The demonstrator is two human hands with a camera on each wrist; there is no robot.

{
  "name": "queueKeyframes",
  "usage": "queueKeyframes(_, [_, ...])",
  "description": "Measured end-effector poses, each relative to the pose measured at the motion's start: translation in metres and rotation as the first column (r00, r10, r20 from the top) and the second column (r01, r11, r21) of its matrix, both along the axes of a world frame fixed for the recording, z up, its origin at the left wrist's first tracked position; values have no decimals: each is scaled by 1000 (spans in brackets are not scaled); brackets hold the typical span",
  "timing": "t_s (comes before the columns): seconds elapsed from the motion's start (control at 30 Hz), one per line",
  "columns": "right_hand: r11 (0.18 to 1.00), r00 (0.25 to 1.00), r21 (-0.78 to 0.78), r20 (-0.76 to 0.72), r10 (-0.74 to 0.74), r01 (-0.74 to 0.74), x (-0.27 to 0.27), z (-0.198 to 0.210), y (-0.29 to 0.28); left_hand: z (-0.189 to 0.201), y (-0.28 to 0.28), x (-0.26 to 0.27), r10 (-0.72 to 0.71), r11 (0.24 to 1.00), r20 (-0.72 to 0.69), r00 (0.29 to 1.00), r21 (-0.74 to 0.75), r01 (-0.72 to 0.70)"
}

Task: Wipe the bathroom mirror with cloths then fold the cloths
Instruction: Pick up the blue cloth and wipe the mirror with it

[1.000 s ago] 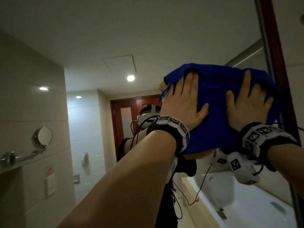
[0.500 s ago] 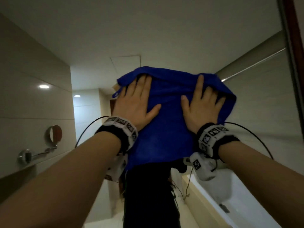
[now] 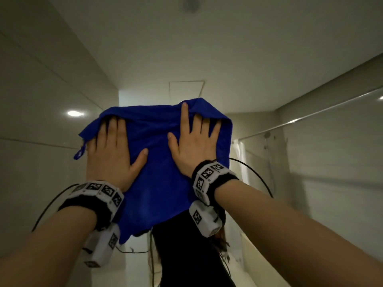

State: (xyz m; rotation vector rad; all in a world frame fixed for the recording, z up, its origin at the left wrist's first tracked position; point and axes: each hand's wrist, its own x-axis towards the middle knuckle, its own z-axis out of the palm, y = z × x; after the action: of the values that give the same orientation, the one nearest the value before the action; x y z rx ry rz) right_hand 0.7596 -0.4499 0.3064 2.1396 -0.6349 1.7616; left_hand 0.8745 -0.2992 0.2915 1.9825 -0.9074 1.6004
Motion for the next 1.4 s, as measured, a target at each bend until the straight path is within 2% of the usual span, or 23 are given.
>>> queueKeyframes(0.27, [998, 996, -40, -83, 44, -48, 76, 8, 96, 1, 95, 77, 9, 997, -26, 1000, -72, -11])
queueKeyframes(0.5, [977, 968, -170, -238, 84, -127, 135, -4, 171, -18, 182, 130, 74, 995, -110, 991, -56, -80])
queueKeyframes(0.6, [971, 962, -171, -243, 125, -169, 149, -8, 186, -24, 190, 133, 124, 992, -96, 988, -22, -127])
queueKeyframes(0.73, [952, 951, -221, -272, 146, -210, 139, -9, 172, -30, 185, 125, 174, 982, -131, 976, -51, -182])
queueKeyframes(0.87, [943, 938, -218, -296, 182, -252, 113, -18, 142, -50, 158, 102, 202, 973, -227, 953, -62, -221])
queueKeyframes(1.0, [954, 942, -182, -281, 184, -240, 70, -31, 91, -59, 104, 57, 191, 975, -278, 941, -58, -215])
queueKeyframes(1.2, [967, 959, -117, -201, 199, -225, -14, -43, -7, -51, 9, -15, 138, 990, -195, 971, -4, -142])
queueKeyframes(1.4, [990, 986, -16, -88, 141, -143, -110, -54, -122, -34, -109, -97, 65, 995, -55, 996, 77, -60])
